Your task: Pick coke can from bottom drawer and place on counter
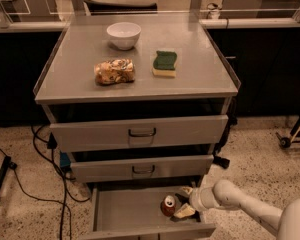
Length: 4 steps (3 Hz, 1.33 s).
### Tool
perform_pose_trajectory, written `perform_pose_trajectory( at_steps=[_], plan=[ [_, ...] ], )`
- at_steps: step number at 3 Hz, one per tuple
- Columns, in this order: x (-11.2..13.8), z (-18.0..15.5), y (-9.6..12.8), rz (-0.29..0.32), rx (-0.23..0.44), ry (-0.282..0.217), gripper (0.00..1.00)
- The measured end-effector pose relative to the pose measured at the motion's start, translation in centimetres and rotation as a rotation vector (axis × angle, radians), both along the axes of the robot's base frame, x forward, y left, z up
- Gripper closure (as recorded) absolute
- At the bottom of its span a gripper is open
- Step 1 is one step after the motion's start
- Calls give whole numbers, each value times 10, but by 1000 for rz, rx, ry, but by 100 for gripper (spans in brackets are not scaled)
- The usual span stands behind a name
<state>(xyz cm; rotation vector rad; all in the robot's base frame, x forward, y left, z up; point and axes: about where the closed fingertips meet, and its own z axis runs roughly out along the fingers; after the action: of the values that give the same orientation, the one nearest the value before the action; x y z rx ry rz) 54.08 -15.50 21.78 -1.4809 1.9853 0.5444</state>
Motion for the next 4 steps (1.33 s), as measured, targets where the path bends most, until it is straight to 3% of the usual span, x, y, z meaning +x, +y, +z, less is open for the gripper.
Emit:
perform_pose_trajectory(
  at_steps=[4],
  plan=[
    [3, -35, 17, 15, 32, 47, 31]
  ],
)
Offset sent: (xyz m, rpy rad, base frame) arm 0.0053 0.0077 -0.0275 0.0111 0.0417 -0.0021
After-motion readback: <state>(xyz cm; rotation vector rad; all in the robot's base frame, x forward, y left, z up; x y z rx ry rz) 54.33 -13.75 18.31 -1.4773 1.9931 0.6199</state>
